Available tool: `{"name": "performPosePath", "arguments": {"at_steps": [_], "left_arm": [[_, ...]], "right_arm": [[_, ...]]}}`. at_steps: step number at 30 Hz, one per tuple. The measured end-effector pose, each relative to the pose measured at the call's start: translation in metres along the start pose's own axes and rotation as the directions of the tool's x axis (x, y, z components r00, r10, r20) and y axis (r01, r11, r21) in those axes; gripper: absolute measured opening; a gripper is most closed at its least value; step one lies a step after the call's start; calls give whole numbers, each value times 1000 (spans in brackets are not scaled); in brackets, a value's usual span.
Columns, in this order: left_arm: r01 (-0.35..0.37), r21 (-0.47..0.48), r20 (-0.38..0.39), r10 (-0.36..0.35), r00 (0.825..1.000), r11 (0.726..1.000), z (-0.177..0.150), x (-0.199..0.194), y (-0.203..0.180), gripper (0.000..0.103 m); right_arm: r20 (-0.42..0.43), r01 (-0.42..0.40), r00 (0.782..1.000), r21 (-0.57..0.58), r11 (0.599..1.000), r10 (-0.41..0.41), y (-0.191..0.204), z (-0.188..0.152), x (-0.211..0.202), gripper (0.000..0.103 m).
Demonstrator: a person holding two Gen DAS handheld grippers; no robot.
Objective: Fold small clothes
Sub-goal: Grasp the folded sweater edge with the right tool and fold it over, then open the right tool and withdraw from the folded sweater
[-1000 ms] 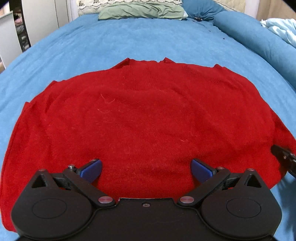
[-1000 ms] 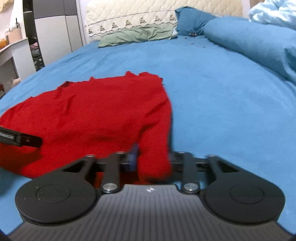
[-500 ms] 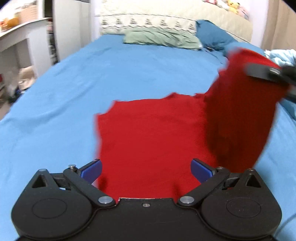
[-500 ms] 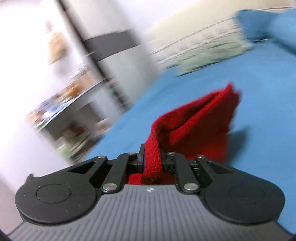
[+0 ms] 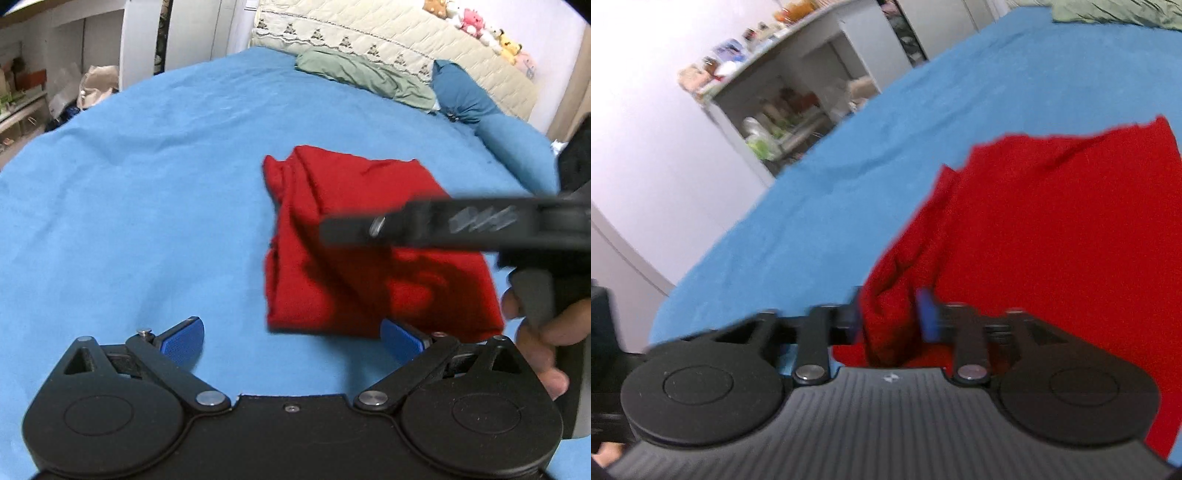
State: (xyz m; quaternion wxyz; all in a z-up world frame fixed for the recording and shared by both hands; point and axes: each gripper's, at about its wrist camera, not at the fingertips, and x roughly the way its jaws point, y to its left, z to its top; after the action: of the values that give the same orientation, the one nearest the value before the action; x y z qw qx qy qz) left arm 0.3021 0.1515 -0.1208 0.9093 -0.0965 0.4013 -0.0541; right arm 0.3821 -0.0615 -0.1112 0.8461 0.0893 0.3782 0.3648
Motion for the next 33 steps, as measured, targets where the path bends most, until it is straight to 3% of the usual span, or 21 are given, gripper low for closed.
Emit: {"name": "performPosePath", "arguments": {"at_steps": [3, 7, 12, 16, 22, 29, 33], "left_arm": [[18, 12, 10, -18, 1000, 1000, -1, -1, -1, 103], [13, 24, 41, -14, 999, 1000, -1, -3, -9, 103], [5, -25, 73, -4, 997, 1000, 3, 0, -6, 103], [-22, -28, 93, 24, 995, 999, 4, 0, -5, 103], [-36, -49, 104, 40, 994, 998, 6, 2, 1, 103], [-47, -81, 113, 56, 992, 996, 12, 7, 12, 103], [-48, -94, 113, 59, 992, 994, 13, 7, 18, 103]], "right_arm": [[123, 26, 992, -10, 1000, -24, 1, 1, -40, 80], [235, 181, 955, 22, 983, -181, -7, -29, -86, 85], [216, 367, 905, 34, 929, -366, -18, -92, -107, 85], [172, 477, 867, -16, 879, -468, -24, -124, -96, 85], [150, 568, 811, 32, 823, -565, -44, -125, -69, 83], [144, 613, 785, -43, 789, -602, -46, -127, -60, 83], [185, 669, 735, -40, 742, -653, -46, -129, -68, 81]]}}
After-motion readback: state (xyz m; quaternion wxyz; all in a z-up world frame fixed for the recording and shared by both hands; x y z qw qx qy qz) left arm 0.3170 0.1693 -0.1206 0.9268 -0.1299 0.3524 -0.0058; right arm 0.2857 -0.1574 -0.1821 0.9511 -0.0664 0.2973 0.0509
